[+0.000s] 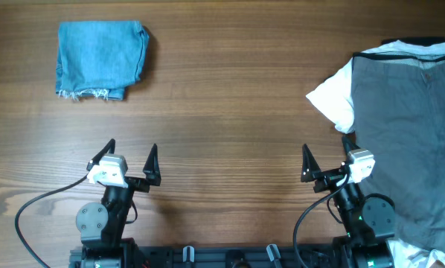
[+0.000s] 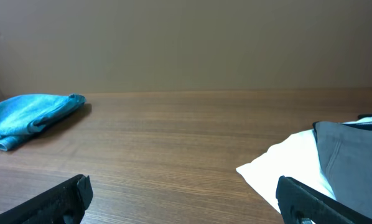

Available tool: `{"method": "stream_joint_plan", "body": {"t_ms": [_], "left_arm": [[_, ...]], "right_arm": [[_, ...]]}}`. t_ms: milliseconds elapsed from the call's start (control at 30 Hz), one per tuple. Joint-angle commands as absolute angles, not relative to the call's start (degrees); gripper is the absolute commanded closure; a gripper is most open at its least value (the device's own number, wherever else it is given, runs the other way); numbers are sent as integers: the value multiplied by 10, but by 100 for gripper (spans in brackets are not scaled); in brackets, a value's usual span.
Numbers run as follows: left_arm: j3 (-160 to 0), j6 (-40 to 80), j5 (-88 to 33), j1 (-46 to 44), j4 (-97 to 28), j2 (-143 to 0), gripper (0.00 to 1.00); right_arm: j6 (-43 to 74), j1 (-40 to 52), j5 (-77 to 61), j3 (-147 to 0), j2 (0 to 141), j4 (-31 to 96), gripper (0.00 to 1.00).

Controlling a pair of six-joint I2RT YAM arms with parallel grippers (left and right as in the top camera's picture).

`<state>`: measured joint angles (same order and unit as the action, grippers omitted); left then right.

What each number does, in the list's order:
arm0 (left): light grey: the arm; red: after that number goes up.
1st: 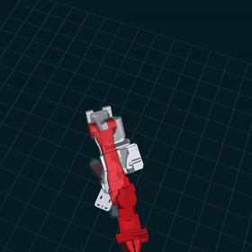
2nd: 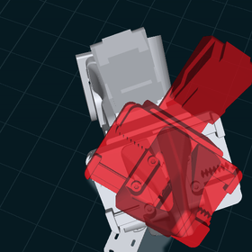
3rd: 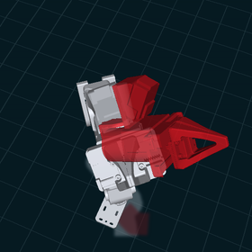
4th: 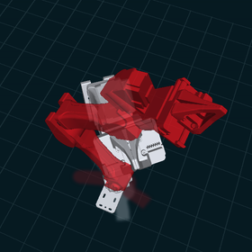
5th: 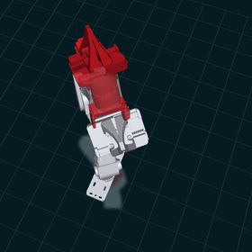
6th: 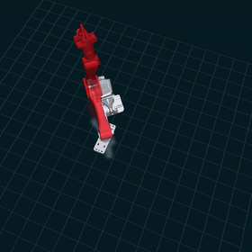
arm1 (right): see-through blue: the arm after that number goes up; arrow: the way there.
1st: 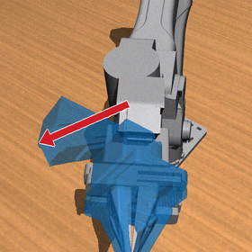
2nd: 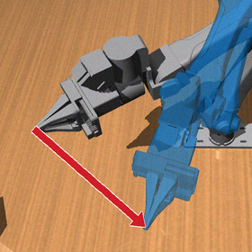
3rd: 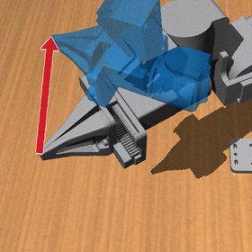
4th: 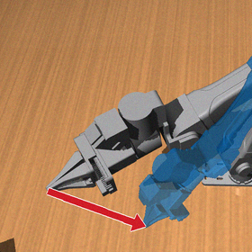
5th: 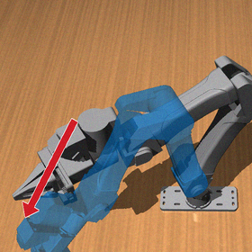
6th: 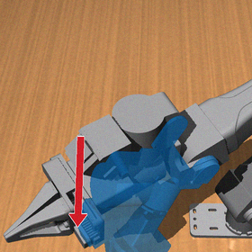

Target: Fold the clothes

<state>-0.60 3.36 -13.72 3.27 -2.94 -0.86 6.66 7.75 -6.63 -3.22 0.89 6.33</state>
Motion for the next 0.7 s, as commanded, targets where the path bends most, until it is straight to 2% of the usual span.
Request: {"method": "stream_joint_plan", "body": {"t_ms": [0, 100, 200, 367, 500, 667], "left_arm": [[-3, 39, -134, 28, -30, -10, 0], [-3, 39, -141, 28, -25, -11, 0], [-3, 40, -161, 28, -14, -11, 0], [-58, 101, -159, 28, 49, -14, 0], [-207, 102, -153, 28, -70, -97, 0], [-447, 108, -157, 28, -285, -320, 0]], "right_arm": [[77, 75, -70, -31, 8, 30, 0], [95, 75, -81, -31, 8, 59, 0], [91, 75, -69, -31, 9, 33, 0], [91, 75, -59, -92, 12, 14, 0], [90, 75, -26, -207, 98, 66, 0], [89, 75, -35, -456, 396, 286, 0]]}}
